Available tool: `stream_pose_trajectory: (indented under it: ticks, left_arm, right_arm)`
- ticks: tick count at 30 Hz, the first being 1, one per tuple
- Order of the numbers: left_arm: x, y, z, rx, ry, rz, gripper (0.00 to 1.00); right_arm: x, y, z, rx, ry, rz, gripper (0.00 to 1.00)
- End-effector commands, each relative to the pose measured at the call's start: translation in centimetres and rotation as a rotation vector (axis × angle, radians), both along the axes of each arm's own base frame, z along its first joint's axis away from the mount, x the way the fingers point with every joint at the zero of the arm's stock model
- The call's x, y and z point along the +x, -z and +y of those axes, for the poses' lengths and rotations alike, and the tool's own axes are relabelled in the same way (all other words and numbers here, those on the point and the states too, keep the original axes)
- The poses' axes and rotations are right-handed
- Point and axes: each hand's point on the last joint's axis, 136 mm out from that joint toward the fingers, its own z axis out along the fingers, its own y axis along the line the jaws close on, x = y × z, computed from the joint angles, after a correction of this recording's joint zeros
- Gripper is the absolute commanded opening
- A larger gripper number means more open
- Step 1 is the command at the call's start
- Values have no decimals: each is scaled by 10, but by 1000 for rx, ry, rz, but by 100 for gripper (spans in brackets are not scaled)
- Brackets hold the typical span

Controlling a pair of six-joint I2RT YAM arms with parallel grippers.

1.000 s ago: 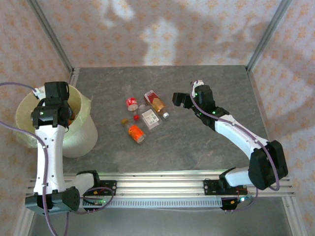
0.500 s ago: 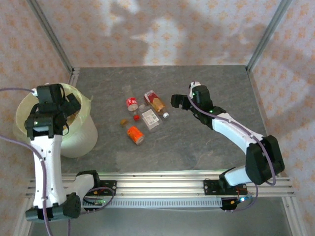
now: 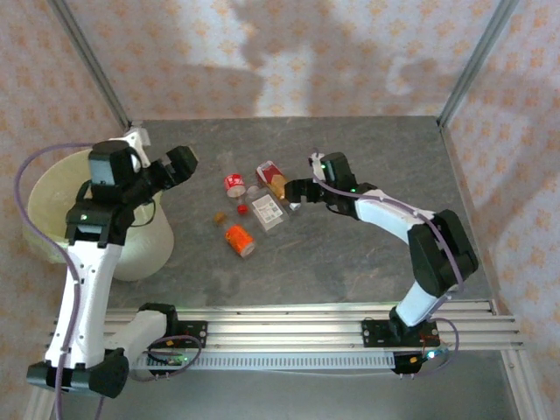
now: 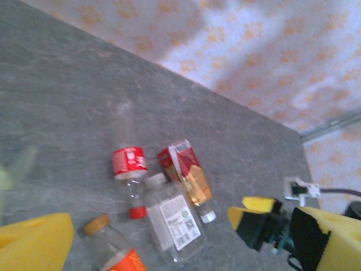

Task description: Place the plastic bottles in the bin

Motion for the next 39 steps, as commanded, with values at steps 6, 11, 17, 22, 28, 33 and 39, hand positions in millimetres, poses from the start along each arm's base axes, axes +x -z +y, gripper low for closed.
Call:
stream_pose_trajectory:
  ticks: [6,11,17,22,28,33,39]
  left_arm:
    - [19,-3,-19,-49,14,-58,100]
    - [23,3,-21,-58,7,-54,100]
    - [26,16,-23,-55,9,-8,100]
    - [29,19,-28,-55,21,1,100]
    - [31,19,-35,-49,42,8,100]
    - [33,20,-41,-38,58,14,100]
    - [36,23,-50,-39,80,23,100]
  right_arm:
    - [31,15,26,-79,-23,-33,94]
    - [38,40,41,-102,-78,38,91]
    - [52,60,40,-156,-42,47,88]
    - [58,80,38,-184,-16,81,88]
    - [61,86,37,-206,-6,88,86]
    - [67,84,10,-309,83,53,81]
    - [60,75,-17,-316,150,44,74]
